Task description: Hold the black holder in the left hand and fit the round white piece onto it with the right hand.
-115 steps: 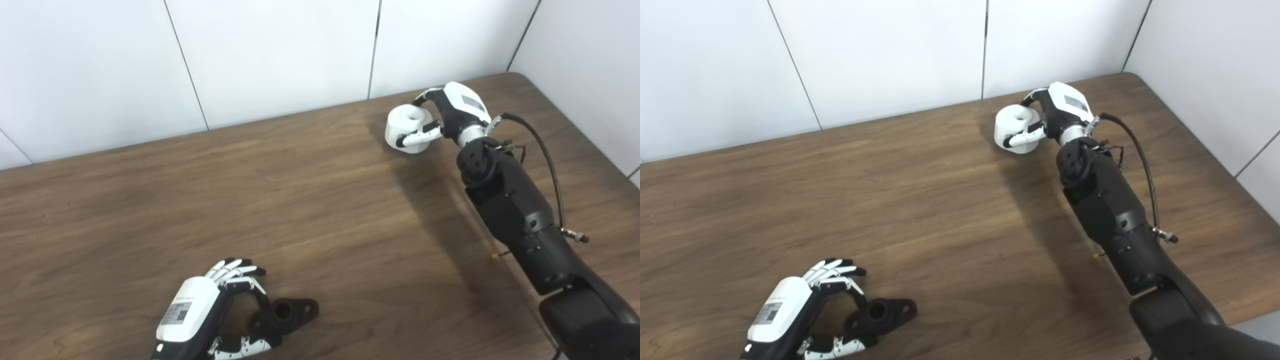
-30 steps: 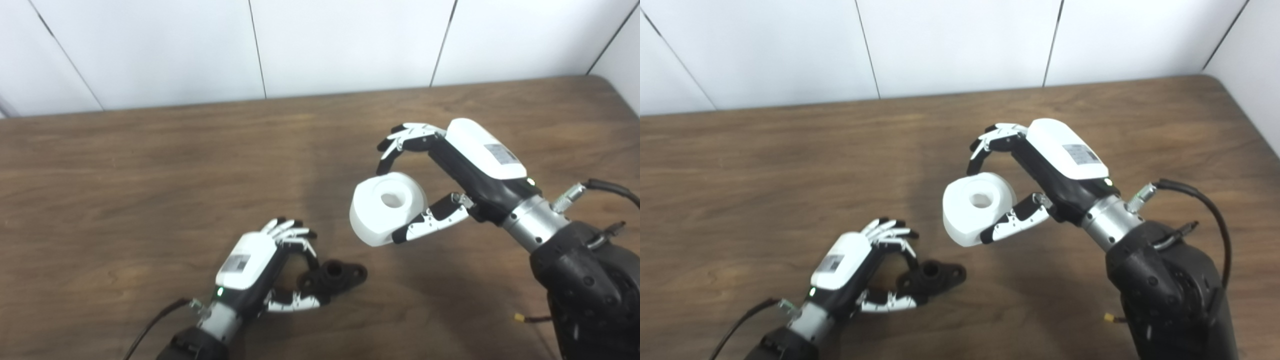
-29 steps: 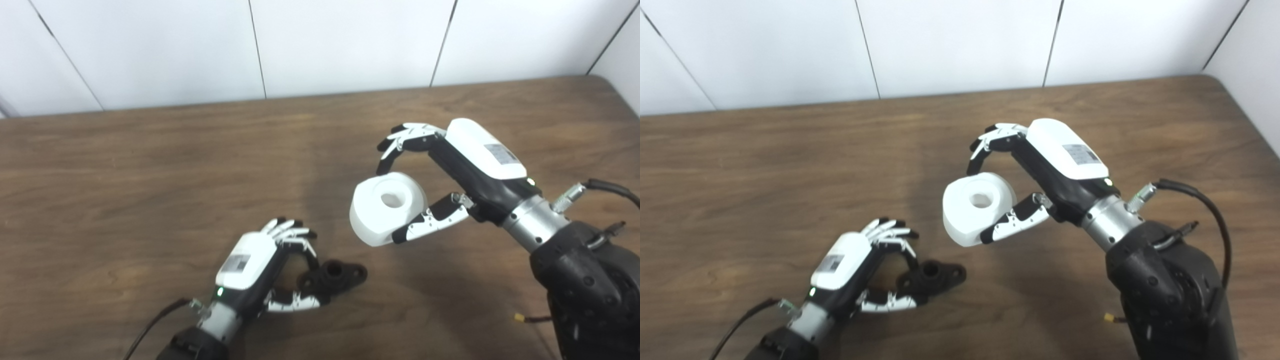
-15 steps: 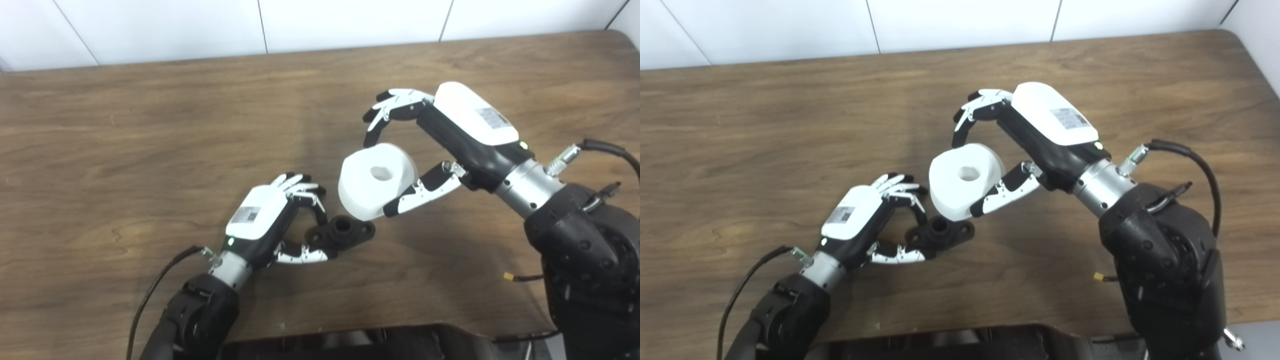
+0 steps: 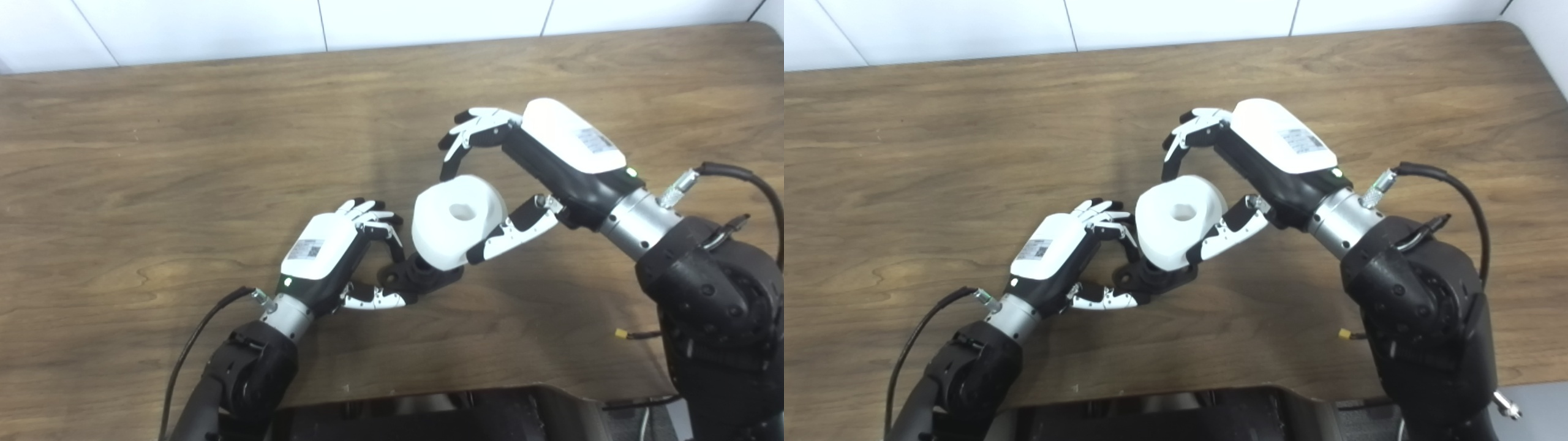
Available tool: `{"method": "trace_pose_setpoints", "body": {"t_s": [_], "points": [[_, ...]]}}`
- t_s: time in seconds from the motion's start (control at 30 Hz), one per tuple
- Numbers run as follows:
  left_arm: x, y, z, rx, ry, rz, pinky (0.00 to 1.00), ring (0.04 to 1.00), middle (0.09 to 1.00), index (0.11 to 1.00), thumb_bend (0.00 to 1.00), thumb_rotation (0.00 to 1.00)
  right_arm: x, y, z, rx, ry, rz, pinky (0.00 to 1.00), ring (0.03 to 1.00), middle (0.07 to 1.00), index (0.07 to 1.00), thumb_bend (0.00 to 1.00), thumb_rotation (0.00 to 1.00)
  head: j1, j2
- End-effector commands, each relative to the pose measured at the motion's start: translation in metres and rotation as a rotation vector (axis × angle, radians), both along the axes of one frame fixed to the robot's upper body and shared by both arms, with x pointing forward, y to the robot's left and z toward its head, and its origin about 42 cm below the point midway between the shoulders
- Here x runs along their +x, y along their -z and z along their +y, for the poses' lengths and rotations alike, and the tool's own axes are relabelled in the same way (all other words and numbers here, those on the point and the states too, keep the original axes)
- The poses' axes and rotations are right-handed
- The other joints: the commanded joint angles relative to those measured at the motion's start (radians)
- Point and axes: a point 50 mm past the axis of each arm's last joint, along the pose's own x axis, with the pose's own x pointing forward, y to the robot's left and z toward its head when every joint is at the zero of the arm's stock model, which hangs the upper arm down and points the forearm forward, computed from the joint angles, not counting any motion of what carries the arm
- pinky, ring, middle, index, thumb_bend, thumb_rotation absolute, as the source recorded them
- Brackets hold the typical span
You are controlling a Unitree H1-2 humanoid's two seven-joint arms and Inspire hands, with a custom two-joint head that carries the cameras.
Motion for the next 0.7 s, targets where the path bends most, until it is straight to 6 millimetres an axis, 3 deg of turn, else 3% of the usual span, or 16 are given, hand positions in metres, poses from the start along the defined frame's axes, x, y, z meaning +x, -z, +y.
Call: {"method": "trace_pose_setpoints", "body": {"t_s": [0.0, 0.67], "points": [[0.000, 0.005, -0.004, 0.033, 0.013, 0.031, 0.96, 0.915, 0.808, 0.486, 0.52, 0.05, 0.000, -0.009, 0.001, 0.000, -0.014, -0.077, 0.81, 0.877, 0.755, 0.481, 0.52, 0.13, 0.000, 0.001], [0.001, 0.004, -0.006, 0.031, 0.012, 0.028, 0.95, 0.912, 0.805, 0.486, 0.52, 0.05, 0.002, 0.004, 0.013, -0.015, -0.066, -0.083, 0.83, 0.862, 0.750, 0.481, 0.52, 0.14, 0.005, 0.009]]}}
